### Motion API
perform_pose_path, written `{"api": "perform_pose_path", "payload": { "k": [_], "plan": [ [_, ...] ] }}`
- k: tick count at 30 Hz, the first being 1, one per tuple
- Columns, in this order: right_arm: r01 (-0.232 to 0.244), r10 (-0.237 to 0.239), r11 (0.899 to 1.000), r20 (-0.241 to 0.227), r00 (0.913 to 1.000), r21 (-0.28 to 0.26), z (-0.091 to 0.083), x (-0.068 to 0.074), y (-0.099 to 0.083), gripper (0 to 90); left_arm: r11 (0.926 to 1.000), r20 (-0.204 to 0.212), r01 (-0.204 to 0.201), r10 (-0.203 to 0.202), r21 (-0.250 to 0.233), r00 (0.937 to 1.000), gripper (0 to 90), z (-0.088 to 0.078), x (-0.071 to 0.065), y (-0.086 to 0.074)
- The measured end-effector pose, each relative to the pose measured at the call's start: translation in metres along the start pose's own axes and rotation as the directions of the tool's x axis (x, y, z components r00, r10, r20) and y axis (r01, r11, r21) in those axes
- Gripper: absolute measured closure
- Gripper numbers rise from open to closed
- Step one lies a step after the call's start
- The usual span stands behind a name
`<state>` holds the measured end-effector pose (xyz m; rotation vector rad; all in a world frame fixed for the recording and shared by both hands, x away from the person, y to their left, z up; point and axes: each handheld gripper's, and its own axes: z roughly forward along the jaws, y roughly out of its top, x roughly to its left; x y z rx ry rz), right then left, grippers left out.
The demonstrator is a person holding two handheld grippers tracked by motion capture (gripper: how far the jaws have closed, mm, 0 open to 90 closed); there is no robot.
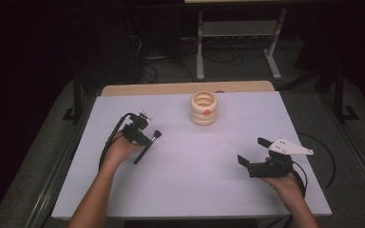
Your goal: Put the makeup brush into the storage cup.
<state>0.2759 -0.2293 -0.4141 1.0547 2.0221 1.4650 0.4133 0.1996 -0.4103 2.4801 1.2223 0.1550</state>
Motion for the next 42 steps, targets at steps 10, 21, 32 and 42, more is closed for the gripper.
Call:
{"api": "perform_pose_path", "payload": {
  "k": [10,21,32,42],
  "plan": [
    [-0.005,0.005,1.000,0.001,1.0000,-0.002,-0.001,-0.001,0.000,0.0,0.9978,0.042,-0.017,0.014,0.064,0.9990,71.4,0.002,0.006,0.017],
    [-0.004,0.004,1.000,0.002,1.0000,-0.003,-0.001,-0.001,0.000,0.0,0.9882,0.029,-0.063,0.060,0.139,0.9978,72.6,0.005,0.005,0.030],
    [-0.004,0.004,1.000,0.003,1.0000,-0.003,-0.001,-0.001,0.000,0.0,0.9872,0.021,-0.061,0.059,0.147,0.9981,73.4,0.012,0.003,0.032],
    [-0.004,0.004,1.000,0.003,1.0000,-0.003,-0.001,-0.001,0.000,0.0,0.9832,0.018,-0.072,0.070,0.167,0.9974,74.7,0.018,0.001,0.033]
  ]
}}
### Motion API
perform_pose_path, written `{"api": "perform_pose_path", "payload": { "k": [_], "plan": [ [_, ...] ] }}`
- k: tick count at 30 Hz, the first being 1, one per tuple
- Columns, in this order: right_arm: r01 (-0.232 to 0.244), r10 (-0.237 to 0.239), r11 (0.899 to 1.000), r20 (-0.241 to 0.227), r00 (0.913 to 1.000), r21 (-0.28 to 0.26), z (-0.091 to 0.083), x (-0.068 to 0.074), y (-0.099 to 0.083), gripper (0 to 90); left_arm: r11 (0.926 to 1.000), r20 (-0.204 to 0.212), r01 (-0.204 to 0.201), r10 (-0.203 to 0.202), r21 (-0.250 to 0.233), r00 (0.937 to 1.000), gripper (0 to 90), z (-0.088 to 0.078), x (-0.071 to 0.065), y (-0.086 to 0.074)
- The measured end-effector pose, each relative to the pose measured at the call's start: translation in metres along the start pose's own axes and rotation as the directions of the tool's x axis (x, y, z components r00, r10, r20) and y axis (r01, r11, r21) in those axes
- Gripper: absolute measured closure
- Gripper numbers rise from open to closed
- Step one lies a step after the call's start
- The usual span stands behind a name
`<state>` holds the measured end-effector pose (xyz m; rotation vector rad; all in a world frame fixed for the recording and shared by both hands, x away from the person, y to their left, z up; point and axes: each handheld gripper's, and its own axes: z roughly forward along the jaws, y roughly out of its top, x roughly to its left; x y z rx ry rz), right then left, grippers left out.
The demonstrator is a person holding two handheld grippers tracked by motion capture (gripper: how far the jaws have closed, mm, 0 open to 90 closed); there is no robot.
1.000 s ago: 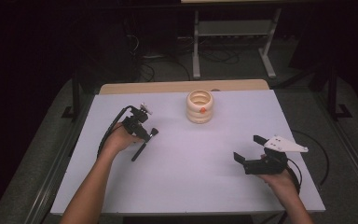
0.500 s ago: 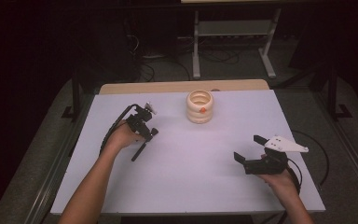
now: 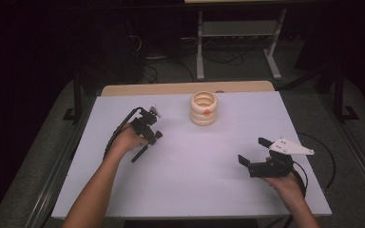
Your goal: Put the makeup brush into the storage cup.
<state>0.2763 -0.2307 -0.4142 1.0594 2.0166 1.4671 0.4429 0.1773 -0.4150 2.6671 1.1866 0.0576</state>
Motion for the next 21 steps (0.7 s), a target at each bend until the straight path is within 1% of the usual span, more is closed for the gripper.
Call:
{"api": "perform_pose_path", "payload": {
  "k": [7,15,17,18,21],
  "plan": [
    [-0.002,0.002,1.000,0.001,1.0000,-0.001,-0.0003,0.0003,0.0001,0.0,1.0000,-0.001,0.006,-0.006,-0.006,1.0000,76.5,-0.0002,0.0005,-0.0004],
    [-0.002,0.002,1.000,0.000,1.0000,-0.001,-0.0002,-0.0006,-0.0001,0.0,0.9999,-0.001,-0.002,0.002,-0.011,1.0000,76.8,-0.0006,0.0002,-0.0002],
    [-0.003,0.003,1.000,0.002,1.0000,-0.001,-0.0007,0.0000,-0.0001,0.0,0.9998,0.001,0.005,-0.005,-0.018,1.0000,76.9,-0.0022,-0.0001,-0.0007],
    [-0.001,0.001,1.000,0.002,1.0000,-0.001,-0.0005,-0.0001,-0.0001,0.0,0.9999,0.002,-0.003,0.003,-0.016,1.0000,77.0,-0.0039,0.0005,-0.0009],
    [-0.003,0.003,1.000,-0.001,1.0000,0.000,-0.0001,-0.0003,-0.0001,0.0,0.9993,0.007,0.005,-0.005,-0.036,1.0000,77.0,-0.0080,0.0009,-0.0020]
  ]
}}
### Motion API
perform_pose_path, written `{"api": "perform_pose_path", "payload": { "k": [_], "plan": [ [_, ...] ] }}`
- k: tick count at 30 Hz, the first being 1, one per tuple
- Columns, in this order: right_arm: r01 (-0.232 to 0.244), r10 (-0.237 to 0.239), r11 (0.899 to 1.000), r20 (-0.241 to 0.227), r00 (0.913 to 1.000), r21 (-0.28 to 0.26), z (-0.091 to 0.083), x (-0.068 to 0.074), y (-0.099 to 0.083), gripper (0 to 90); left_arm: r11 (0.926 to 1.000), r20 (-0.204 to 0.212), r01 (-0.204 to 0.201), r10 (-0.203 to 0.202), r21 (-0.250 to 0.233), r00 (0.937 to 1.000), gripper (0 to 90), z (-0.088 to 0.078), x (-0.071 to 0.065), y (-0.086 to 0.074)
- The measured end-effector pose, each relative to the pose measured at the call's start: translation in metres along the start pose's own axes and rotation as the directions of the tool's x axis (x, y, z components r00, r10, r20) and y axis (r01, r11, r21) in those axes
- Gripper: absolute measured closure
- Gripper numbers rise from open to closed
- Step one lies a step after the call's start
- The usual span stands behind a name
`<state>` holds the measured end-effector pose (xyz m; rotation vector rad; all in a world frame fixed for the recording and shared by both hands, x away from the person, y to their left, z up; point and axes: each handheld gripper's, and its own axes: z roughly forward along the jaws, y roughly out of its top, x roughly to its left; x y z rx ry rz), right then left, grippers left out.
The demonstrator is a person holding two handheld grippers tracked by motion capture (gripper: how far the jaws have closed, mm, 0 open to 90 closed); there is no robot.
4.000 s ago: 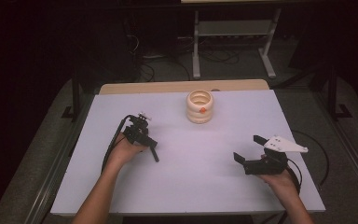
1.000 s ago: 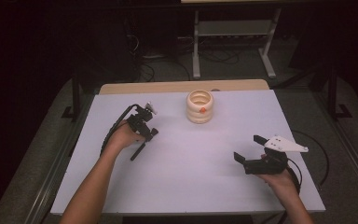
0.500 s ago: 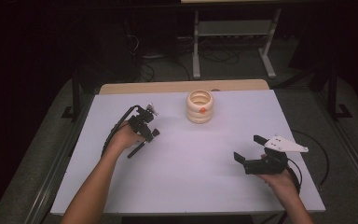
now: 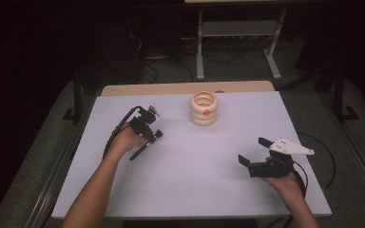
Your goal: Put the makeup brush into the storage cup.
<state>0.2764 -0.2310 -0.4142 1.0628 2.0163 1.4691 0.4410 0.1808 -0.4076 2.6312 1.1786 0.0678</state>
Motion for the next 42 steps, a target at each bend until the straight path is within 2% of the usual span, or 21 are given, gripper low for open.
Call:
{"api": "perform_pose_path", "payload": {
  "k": [5,6,9,10,13,18,21,22,23,25,27,28,31,32,35,36,38,42],
  "plan": [
    [-0.006,0.006,1.000,0.000,1.0000,0.001,0.000,0.000,0.000,0.0,0.9991,0.016,0.010,-0.009,-0.042,0.9998,77.2,-0.006,0.000,-0.002],
    [-0.005,0.005,1.000,0.001,1.0000,0.001,0.000,0.000,0.000,0.0,0.9993,0.015,-0.008,0.009,-0.036,0.9999,77.2,-0.009,0.001,-0.002],
    [0.001,-0.001,1.000,0.001,1.0000,-0.001,0.000,0.000,0.000,0.0,0.9981,0.018,-0.015,0.016,-0.060,0.9997,77.3,-0.015,0.000,-0.004],
    [0.002,-0.002,1.000,0.001,1.0000,0.000,0.000,0.001,0.000,0.0,0.9961,0.028,0.005,-0.003,-0.088,0.9996,77.4,-0.016,-0.001,-0.005],
    [-0.001,0.001,1.000,0.001,1.0000,-0.001,0.001,0.000,0.000,0.0,0.9941,0.038,-0.006,0.011,-0.108,0.9992,77.4,-0.022,0.000,-0.008],
    [0.003,-0.003,1.000,-0.001,1.0000,0.001,0.000,0.000,0.000,0.0,0.9882,0.058,-0.002,0.011,-0.153,0.9982,77.4,-0.031,0.000,-0.014],
    [0.001,-0.001,1.000,0.001,1.0000,-0.002,0.000,0.001,0.000,0.0,0.9819,0.065,0.013,-0.001,-0.189,0.9979,77.4,-0.034,-0.001,-0.017],
    [0.000,0.000,1.000,0.000,1.0000,-0.003,0.000,0.001,0.000,0.0,0.9799,0.068,0.001,0.013,-0.200,0.9976,77.4,-0.036,0.000,-0.018],
    [0.000,0.000,1.000,0.000,1.0000,-0.003,0.000,0.001,0.000,0.0,0.9745,0.082,0.023,-0.005,-0.223,0.9966,77.4,-0.037,-0.001,-0.020],
    [0.000,0.000,1.000,0.000,1.0000,-0.001,0.000,0.000,0.000,0.0,0.9682,0.092,0.027,-0.004,-0.249,0.9958,77.4,-0.040,-0.002,-0.022],
    [0.000,0.000,1.000,-0.001,1.0000,0.000,0.000,0.000,0.000,0.0,0.9665,0.094,0.027,-0.003,-0.255,0.9955,77.4,-0.041,-0.002,-0.023],
    [-0.001,0.001,1.000,-0.002,1.0000,0.000,0.000,0.000,0.000,0.0,0.9618,0.098,0.020,0.007,-0.273,0.9952,77.4,-0.044,-0.003,-0.026],
    [0.002,-0.002,1.000,-0.001,1.0000,0.000,0.000,0.000,0.000,0.0,0.9464,0.117,0.043,-0.006,-0.320,0.9932,77.4,-0.045,-0.006,-0.030],
    [0.003,-0.003,1.000,0.000,1.0000,-0.001,0.000,0.001,0.000,0.0,0.9446,0.116,0.032,0.007,-0.327,0.9932,77.4,-0.047,-0.006,-0.031],
    [-0.004,0.004,1.000,-0.001,1.0000,-0.005,0.000,0.001,0.000,0.0,0.9313,0.126,0.033,0.014,-0.363,0.9920,77.4,-0.050,-0.008,-0.035],
    [-0.005,0.005,1.000,-0.001,1.0000,-0.004,0.000,0.001,0.000,0.0,0.9230,0.131,0.041,0.011,-0.383,0.9913,77.4,-0.051,-0.009,-0.036],
    [-0.004,0.004,1.000,0.000,1.0000,-0.003,0.000,0.001,0.000,0.0,0.9115,0.134,0.038,0.019,-0.410,0.9908,77.4,-0.053,-0.011,-0.038],
    [-0.002,0.002,1.000,-0.001,1.0000,-0.002,0.000,0.001,0.000,0.0,0.8917,0.136,0.037,0.028,-0.451,0.9903,77.4,-0.056,-0.014,-0.042]
  ]
}}
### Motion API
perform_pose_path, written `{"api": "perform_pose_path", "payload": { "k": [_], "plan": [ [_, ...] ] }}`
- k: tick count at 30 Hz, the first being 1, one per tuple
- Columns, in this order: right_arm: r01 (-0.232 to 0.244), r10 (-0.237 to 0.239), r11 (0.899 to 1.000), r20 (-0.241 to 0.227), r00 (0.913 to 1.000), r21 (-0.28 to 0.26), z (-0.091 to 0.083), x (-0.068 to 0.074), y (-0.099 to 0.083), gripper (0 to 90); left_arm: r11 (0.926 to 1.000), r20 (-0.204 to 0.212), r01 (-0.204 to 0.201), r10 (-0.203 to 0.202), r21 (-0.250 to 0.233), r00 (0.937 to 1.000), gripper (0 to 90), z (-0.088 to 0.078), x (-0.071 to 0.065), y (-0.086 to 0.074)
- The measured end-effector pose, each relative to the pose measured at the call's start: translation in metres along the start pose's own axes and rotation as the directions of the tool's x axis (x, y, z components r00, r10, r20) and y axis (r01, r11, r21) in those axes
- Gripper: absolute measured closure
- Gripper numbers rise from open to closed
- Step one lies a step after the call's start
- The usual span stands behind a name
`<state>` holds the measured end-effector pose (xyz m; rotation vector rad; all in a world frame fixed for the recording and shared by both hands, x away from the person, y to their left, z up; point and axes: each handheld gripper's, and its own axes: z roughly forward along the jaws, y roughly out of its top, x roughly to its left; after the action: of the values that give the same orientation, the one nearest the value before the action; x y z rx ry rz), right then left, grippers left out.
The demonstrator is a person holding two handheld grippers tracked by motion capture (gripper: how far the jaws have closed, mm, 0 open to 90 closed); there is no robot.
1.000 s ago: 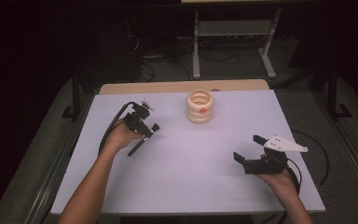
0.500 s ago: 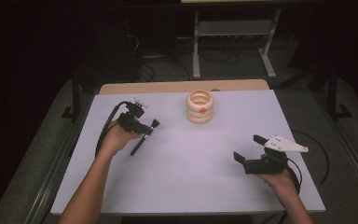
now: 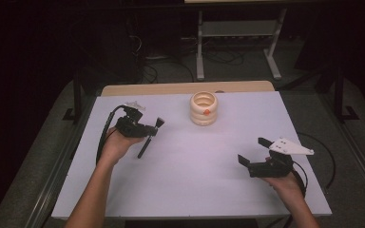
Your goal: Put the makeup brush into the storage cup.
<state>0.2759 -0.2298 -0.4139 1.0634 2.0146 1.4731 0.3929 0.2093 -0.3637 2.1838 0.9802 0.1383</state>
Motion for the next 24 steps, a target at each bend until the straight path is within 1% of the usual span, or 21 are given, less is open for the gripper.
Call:
{"api": "perform_pose_path", "payload": {
  "k": [1,5,6,7,10,12,15,20,22,24],
  "plan": [
    [-0.002,0.002,1.000,0.001,1.0000,0.001,0.000,0.000,0.000,0.0,0.9998,0.001,0.007,-0.007,-0.017,1.0000,77.4,0.000,-0.001,-0.001],
    [-0.005,0.005,1.000,-0.001,1.0000,0.000,0.000,0.001,0.000,0.0,0.9986,0.007,-0.002,0.002,-0.053,1.0000,77.4,-0.005,-0.003,-0.003],
    [-0.003,0.003,1.000,0.000,1.0000,0.000,0.000,0.000,0.000,0.0,0.9980,0.010,-0.012,0.012,-0.063,0.9999,77.4,-0.007,-0.003,-0.004],
    [-0.001,0.001,1.000,-0.001,1.0000,-0.001,0.000,0.000,0.000,0.0,0.9970,0.013,-0.003,0.004,-0.077,0.9999,77.4,-0.007,-0.004,-0.005],
    [0.003,-0.003,1.000,-0.002,1.0000,0.002,0.000,0.000,0.000,0.0,0.9942,0.021,-0.012,0.015,-0.107,0.9997,77.4,-0.008,-0.005,-0.008],
    [0.008,-0.008,1.000,-0.002,1.0000,0.003,0.001,0.000,0.000,0.0,0.9900,0.031,-0.012,0.016,-0.141,0.9994,77.4,-0.010,-0.006,-0.010],
    [0.012,-0.012,1.000,-0.005,0.9999,0.007,0.002,0.001,0.000,0.0,0.9849,0.042,-0.022,0.029,-0.172,0.9987,77.4,-0.011,-0.007,-0.011],
    [0.016,-0.016,1.000,-0.008,0.9998,0.013,0.003,0.002,0.000,0.0,0.9713,0.071,-0.022,0.040,-0.237,0.9967,77.4,-0.014,-0.008,-0.012],
    [0.009,-0.009,1.000,-0.015,0.9998,0.008,0.004,0.003,0.000,0.0,0.9678,0.075,-0.030,0.050,-0.250,0.9959,77.4,-0.015,-0.008,-0.012],
    [0.004,-0.004,1.000,-0.019,0.9998,0.004,0.004,0.003,0.001,0.0,0.9624,0.081,-0.035,0.059,-0.269,0.9950,77.4,-0.016,-0.009,-0.013]
  ]
}}
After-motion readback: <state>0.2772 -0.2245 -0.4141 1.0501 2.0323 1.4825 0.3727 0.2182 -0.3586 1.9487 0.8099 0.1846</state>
